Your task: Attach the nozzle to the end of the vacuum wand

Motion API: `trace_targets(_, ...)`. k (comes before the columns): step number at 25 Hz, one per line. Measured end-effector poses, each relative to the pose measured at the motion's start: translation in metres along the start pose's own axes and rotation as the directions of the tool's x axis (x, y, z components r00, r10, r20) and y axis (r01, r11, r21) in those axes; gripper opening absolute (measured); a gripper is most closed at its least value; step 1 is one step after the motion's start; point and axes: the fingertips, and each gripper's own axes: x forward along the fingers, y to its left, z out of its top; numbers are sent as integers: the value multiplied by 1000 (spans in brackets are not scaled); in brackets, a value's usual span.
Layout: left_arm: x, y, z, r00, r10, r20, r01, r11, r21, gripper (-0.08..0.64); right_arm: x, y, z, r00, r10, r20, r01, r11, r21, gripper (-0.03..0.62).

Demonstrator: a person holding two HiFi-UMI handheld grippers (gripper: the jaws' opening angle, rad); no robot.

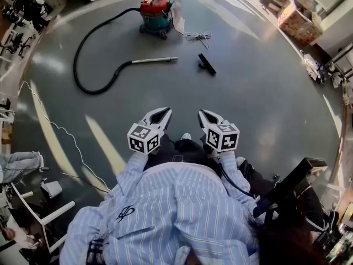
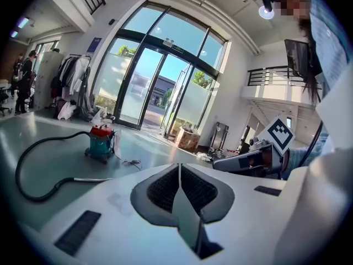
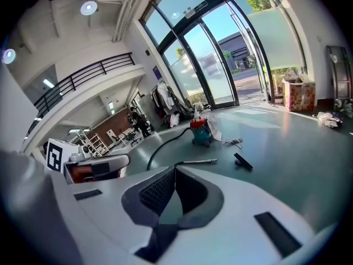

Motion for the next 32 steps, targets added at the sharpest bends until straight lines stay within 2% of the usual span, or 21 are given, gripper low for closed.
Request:
trace_targets(9, 0, -4, 3, 1000, 25, -15, -25, 999, 20, 15, 2, -13, -6, 1000, 11, -3, -11, 999, 51, 6)
trace_targets(16, 5, 13, 16, 998, 65, -8, -65, 998, 15, 15, 9, -28, -5, 1000, 9, -6, -9, 996, 90, 6)
trace_targets(23, 36, 35, 30, 999, 38, -27, -39, 999, -19, 14, 24, -55, 1, 999, -32, -8, 32, 988, 152, 6)
trace_targets(27, 70, 46, 41, 999, -1, -48, 2, 1000, 16, 14, 35, -81, 17, 997, -80, 2, 79, 980, 182, 6)
trace_targets(32, 122, 81, 65, 995, -29, -95, 39, 993, 110, 15, 67, -120, 55, 991, -132, 10, 127, 969, 214, 6)
